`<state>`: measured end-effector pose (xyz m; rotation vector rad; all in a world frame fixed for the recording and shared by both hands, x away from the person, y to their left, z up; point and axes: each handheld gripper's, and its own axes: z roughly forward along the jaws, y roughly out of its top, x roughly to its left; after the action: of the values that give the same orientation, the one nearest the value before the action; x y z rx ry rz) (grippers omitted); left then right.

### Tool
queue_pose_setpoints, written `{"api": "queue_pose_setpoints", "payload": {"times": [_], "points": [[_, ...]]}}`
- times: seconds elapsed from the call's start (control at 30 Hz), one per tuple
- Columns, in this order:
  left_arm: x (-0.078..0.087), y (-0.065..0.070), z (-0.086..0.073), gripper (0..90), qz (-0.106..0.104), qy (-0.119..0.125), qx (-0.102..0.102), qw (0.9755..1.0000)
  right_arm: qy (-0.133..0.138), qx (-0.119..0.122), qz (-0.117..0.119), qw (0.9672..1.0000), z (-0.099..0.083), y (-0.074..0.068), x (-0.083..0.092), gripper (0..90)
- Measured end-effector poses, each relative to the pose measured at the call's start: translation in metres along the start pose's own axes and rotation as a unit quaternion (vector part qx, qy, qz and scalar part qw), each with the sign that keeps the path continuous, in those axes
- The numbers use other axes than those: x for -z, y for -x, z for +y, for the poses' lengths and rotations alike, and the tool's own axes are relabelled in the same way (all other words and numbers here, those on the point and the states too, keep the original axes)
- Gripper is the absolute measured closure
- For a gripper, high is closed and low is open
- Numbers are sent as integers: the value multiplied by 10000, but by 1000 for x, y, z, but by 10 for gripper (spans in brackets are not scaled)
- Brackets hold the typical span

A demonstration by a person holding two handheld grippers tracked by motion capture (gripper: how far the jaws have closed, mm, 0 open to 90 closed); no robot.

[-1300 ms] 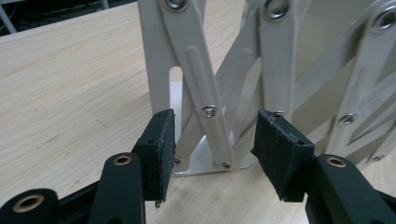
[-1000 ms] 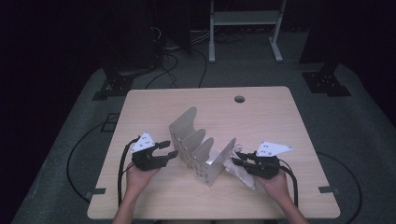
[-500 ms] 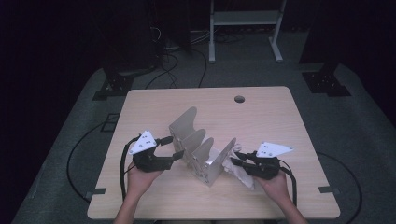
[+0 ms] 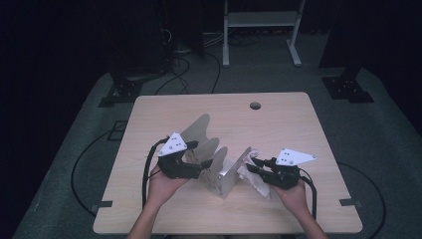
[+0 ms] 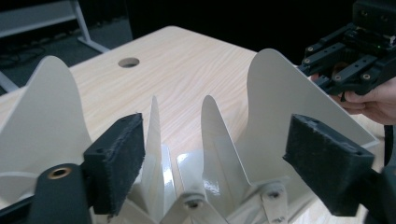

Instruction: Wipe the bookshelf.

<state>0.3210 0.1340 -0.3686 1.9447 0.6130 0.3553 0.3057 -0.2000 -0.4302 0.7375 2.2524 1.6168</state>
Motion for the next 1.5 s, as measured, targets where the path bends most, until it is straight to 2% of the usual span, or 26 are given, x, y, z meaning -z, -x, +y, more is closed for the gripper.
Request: {"api": "queue_pose_setpoints", "payload": {"times": [0.07,0.1,0.2,0.27,0.37,0.43,0.53,0.6,0.63,0.67,0.73,0.8,0.83,0.87,0.9,0.93,1.0,1.1,1.23,1.27,1.3,1.33,1.37,1.4,1.47,1.5], "points": [[-5,-1,-1,159,112,-129,-23,9999,-152,-73,-27,9999,-7,4,-5,718],[-9,-4,-4,160,112,-212,40,9997,-386,-111,-69,9992,-13,6,-9,718],[-9,-3,-7,195,174,-168,-18,9997,-424,-154,-88,9989,-13,8,-9,718],[-8,-3,-7,211,134,-159,0,9998,-98,-16,-49,9999,-4,2,-2,717],[-8,-3,-7,225,121,-150,-3,9998,36,68,-48,10000,0,-1,0,717],[-10,-1,-8,233,111,-150,-3,9998,-89,-8,-29,10000,-7,2,-5,717],[-11,0,-7,234,152,-148,-6,9998,-483,-102,-113,9987,-17,5,-13,717],[-11,1,-8,238,169,-148,-13,9997,-418,-110,-103,9990,-16,4,-11,717],[-11,1,-8,241,184,-137,-10,9997,-136,13,-89,9999,-8,-1,-6,717],[-11,1,-8,249,184,-137,-10,9997,-47,77,-76,9999,-4,-3,-4,717],[-11,1,-8,256,209,-140,-16,9997,-33,104,-82,9999,-3,-5,-4,716],[-11,1,-8,257,211,-135,-15,9997,-135,64,-80,9999,-8,-3,-7,716],[-12,1,-9,256,217,-122,-7,9997,-446,-21,-130,9989,-17,1,-14,715],[-12,2,-9,256,225,-112,-11,9997,-446,-21,-130,9989,-17,1,-14,715],[-12,2,-9,257,223,-109,-10,9997,-645,-189,-121,9977,-23,4,-17,715],[-12,2,-10,257,222,-107,-4,9997,-645,-189,-121,9977,-23,4,-17,715],[-13,2,-10,257,230,-106,-15,9997,-585,-53,98,9982,-20,-5,-19,715],[-12,1,-10,256,202,-110,-5,9997,-742,155,64,9971,-21,-12,-24,713],[-11,2,-11,257,195,-79,21,9998,-983,25,-155,9950,-28,-2,-26,712],[-11,2,-11,256,195,-79,21,9998,-983,25,-155,9950,-28,-2,-26,712],[-12,2,-11,256,198,-74,29,9998,-1146,-80,17,9934,-33,0,-29,712],[-12,2,-11,255,198,-74,29,9998,-1146,-80,17,9934,-33,0,-29,712],[-12,2,-11,254,197,-76,26,9998,-1363,-8,62,9906,-36,-5,-34,709],[-12,2,-11,254,198,-82,28,9998,-1363,-8,62,9906,-36,-5,-34,709],[-12,2,-11,251,193,-80,27,9998,-1437,39,-50,9896,-37,-4,-37,707],[-11,2,-10,235,190,-75,8,9998,-1451,-131,-150,9892,-38,2,-37,707]]}}
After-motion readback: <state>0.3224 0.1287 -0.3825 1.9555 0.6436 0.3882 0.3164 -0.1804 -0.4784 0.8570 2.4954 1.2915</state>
